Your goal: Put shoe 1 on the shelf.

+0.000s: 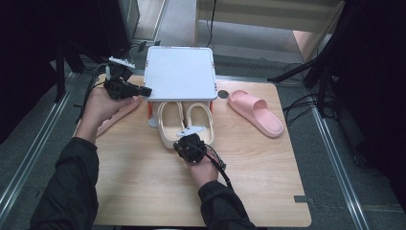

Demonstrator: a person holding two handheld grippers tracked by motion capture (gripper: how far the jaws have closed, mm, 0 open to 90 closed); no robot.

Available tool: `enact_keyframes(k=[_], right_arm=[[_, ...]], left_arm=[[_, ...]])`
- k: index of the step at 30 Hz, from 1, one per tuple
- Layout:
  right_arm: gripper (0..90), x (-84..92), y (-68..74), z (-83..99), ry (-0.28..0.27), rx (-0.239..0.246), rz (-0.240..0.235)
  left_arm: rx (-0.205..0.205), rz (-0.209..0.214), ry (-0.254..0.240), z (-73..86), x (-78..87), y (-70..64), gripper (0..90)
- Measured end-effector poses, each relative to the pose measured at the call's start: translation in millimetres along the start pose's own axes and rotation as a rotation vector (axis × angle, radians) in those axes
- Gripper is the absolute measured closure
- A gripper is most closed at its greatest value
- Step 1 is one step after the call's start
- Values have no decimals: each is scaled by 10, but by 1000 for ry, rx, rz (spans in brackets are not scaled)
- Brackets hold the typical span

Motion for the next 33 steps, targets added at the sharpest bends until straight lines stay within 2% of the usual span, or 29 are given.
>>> enact_keyframes(k=[1,4,9,15,19,22,27,30,33], right_arm=[[900,-20,-3,-29,5,-8,-2],[900,-89,-2,-120,15,8,17],[900,-202,-43,-264,9,14,33],[900,-347,-111,-449,7,-27,41],[900,-433,-171,-550,-17,-81,42],[900,-480,-199,-586,-29,-85,53],[900,-467,-220,-594,-38,-99,31],[900,-391,-199,-575,-46,-94,7],[900,-290,-177,-546,-70,-108,-11]], left_arm=[[2,2,-1,1,0,2,892],[6,5,-2,2,0,5,891],[4,5,-1,1,-2,4,892],[10,7,-2,3,2,9,892],[10,6,-2,3,2,7,892],[10,6,-5,6,3,12,892],[12,13,-6,11,8,23,891],[13,14,-6,11,7,24,892],[12,10,-4,10,10,24,892]])
Point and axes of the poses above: each handheld gripper's, and its own axes: x roughly backward along the jaws, z roughly out of its underside, y roughly to its left, the point moved 3 cm from there along -x, roughly forward along the jaws, and after that the axes turned 6 degrees about y, right-handed, at the moved point
